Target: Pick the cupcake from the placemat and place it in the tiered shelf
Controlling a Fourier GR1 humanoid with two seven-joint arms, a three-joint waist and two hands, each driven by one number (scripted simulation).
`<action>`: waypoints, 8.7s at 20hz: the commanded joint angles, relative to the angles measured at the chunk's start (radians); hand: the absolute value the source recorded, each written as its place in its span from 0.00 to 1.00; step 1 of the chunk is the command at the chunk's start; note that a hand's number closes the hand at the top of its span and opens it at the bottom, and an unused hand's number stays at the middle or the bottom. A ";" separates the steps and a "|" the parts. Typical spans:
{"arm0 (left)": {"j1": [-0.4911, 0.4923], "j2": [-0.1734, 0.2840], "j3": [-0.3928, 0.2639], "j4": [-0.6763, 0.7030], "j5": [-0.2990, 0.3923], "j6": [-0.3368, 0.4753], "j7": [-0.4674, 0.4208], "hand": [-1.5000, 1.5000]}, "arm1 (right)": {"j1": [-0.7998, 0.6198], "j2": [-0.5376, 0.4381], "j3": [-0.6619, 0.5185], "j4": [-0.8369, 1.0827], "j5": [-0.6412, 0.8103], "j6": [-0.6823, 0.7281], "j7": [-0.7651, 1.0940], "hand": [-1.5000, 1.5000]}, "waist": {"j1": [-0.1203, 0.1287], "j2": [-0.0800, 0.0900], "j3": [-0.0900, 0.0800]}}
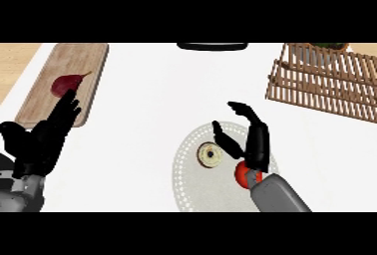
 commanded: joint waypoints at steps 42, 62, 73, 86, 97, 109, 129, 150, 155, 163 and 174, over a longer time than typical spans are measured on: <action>0.126 0.001 0.097 0.118 0.011 -0.065 -0.093 0.50 | -0.336 0.102 0.309 0.070 0.578 1.011 1.370 0.00 | -0.048 0.001 -0.009; 0.112 -0.031 0.106 0.167 -0.026 -0.101 -0.140 0.50 | -0.258 0.127 0.174 0.147 0.665 0.982 1.203 1.00 | -0.025 0.011 -0.008; 0.150 -0.030 0.119 0.148 -0.008 -0.153 -0.146 0.50 | -0.284 0.127 0.200 0.165 0.809 0.971 1.154 1.00 | -0.012 0.012 -0.009; 0.184 -0.030 0.153 0.110 -0.013 -0.117 -0.118 0.50 | -0.051 -0.463 -0.052 -0.422 0.498 0.955 0.453 1.00 | -0.074 0.000 -0.008; 0.188 -0.033 0.172 0.122 -0.017 -0.121 -0.110 0.50 | 0.105 -0.559 -0.482 -0.772 0.031 1.058 0.499 1.00 | -0.083 -0.001 -0.009; 0.133 -0.047 0.182 0.139 -0.029 -0.143 -0.102 0.50 | 0.075 -0.724 -0.972 -0.899 -0.348 1.195 0.665 1.00 | -0.052 0.005 -0.008; 0.145 -0.055 0.214 0.143 -0.072 -0.225 -0.108 0.50 | -0.326 -1.020 -0.797 -0.408 -0.127 1.243 0.635 1.00 | -0.005 0.012 -0.008; 0.131 -0.161 0.213 0.202 -0.154 -0.223 -0.173 0.50 | -0.580 -0.783 -0.672 0.249 0.228 0.993 0.355 1.00 | -0.005 0.015 -0.008; 0.054 -0.115 0.280 0.312 -0.131 -0.280 -0.176 0.50 | -0.540 -0.783 -0.632 0.367 0.299 0.986 0.160 0.00 | -0.018 0.016 -0.008; 0.094 -0.115 0.293 0.219 -0.125 -0.305 -0.131 0.50 | -0.696 -0.727 -0.702 0.488 0.279 0.958 0.134 0.00 | -0.011 0.012 -0.008; 0.113 -0.139 0.294 0.181 -0.157 -0.270 -0.117 0.50 | -0.698 -0.833 -0.946 0.580 0.020 1.143 0.129 0.00 | -0.024 0.010 -0.007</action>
